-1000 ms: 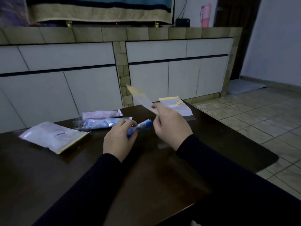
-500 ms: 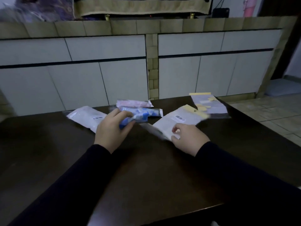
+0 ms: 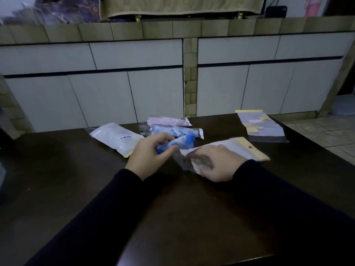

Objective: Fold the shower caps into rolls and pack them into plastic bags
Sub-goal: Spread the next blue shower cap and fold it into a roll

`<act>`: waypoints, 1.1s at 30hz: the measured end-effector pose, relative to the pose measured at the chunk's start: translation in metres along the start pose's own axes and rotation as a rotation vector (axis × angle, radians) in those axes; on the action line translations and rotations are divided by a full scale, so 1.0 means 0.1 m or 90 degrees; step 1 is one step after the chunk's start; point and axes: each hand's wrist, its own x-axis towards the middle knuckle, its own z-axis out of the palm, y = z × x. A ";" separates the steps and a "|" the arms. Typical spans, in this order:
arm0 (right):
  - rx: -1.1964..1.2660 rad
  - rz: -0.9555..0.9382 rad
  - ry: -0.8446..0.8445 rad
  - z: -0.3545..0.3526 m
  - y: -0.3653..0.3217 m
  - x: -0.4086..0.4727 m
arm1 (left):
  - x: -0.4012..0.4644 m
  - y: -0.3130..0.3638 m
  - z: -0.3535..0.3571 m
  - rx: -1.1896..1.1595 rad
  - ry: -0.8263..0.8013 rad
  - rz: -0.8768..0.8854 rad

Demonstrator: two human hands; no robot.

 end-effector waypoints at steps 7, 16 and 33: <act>0.089 0.061 0.052 0.18 0.04 0.10 | 0.05 -0.09 -0.06 -0.008 -0.190 -0.216; 0.190 0.128 0.168 0.36 0.08 0.19 | 0.07 -0.06 -0.08 0.062 -0.232 -0.293; 0.168 0.070 0.233 0.29 0.14 0.08 | 0.07 -0.01 -0.12 0.078 -0.247 -0.270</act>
